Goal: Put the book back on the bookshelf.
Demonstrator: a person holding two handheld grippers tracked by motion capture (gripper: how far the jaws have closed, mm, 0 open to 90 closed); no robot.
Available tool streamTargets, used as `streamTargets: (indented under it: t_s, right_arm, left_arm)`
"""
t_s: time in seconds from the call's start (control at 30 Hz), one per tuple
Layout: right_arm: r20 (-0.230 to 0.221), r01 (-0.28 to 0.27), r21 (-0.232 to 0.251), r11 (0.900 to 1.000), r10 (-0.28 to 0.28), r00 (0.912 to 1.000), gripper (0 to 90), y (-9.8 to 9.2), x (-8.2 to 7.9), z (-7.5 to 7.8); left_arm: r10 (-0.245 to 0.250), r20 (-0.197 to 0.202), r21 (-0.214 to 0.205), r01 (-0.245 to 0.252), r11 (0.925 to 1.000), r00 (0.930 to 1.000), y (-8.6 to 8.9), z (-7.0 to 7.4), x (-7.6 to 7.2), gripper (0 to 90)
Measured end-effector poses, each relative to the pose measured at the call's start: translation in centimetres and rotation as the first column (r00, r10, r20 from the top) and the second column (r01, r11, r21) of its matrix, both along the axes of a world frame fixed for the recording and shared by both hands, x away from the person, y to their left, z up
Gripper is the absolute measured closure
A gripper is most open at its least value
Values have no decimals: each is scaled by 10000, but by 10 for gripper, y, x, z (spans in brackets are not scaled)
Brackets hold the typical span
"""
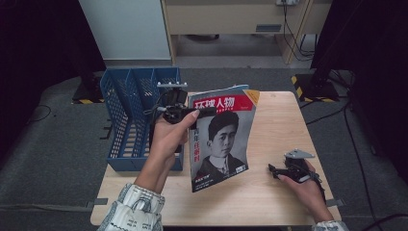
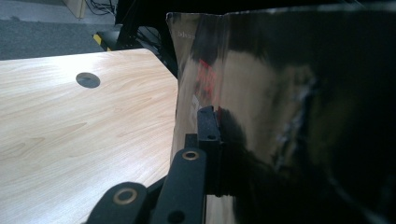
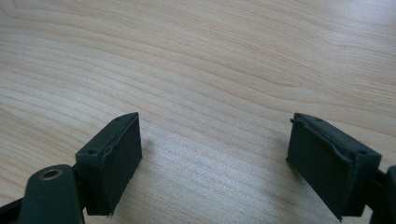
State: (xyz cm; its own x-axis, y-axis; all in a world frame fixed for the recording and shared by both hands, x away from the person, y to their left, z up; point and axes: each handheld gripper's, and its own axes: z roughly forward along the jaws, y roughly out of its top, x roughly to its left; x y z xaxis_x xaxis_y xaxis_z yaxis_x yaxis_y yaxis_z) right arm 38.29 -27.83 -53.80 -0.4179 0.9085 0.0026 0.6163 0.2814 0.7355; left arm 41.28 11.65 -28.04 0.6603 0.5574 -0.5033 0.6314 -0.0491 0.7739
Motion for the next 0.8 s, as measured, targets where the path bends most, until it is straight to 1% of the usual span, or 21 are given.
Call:
streamTargets:
  t_s: [0.27, 0.37, 0.47, 0.53, 0.57, 0.6, 0.67, 0.7, 0.8]
  right_arm:
    - [17, 9, 1, 10000, -9, 10000, 179, 0, 0, 0]
    - [6, 17, 4, 10000, -17, 10000, 179, 0, 0, 0]
    - [19, 11, 1, 10000, -11, 10000, 179, 0, 0, 0]
    - [20, 8, 1, 10000, -8, 10000, 179, 0, 0, 0]
    - [20, 8, 1, 10000, -8, 10000, 179, 0, 0, 0]
    - [20, 8, 0, 10000, -8, 10000, 179, 0, 0, 0]
    - [19, 9, 0, 10000, -9, 10000, 179, 0, 0, 0]
    - [19, 8, 1, 10000, -8, 10000, 179, 0, 0, 0]
    - [20, 8, 0, 10000, -8, 10000, 179, 0, 0, 0]
  left_arm:
    - [178, 39, 80, -178, 9998, 9998, 13, 3, -2, 861]
    - [321, 61, 140, -322, 9994, 9995, 21, 5, -3, 861]
    - [377, 76, 123, -378, 9992, 9993, 26, 6, -3, 861]
    - [479, 96, 93, -480, 9988, 9988, 33, 7, -4, 861]
    - [479, 96, 93, -480, 9988, 9988, 33, 7, -4, 861]
    - [576, 94, 61, -576, 9983, 9983, 38, 7, -4, 861]
    - [612, 88, 65, -613, 9981, 9981, 41, 7, -4, 861]
    - [687, 66, 76, -688, 9976, 9976, 45, 7, -4, 861]
    - [748, 46, 92, -749, 9972, 9972, 49, 6, -4, 861]
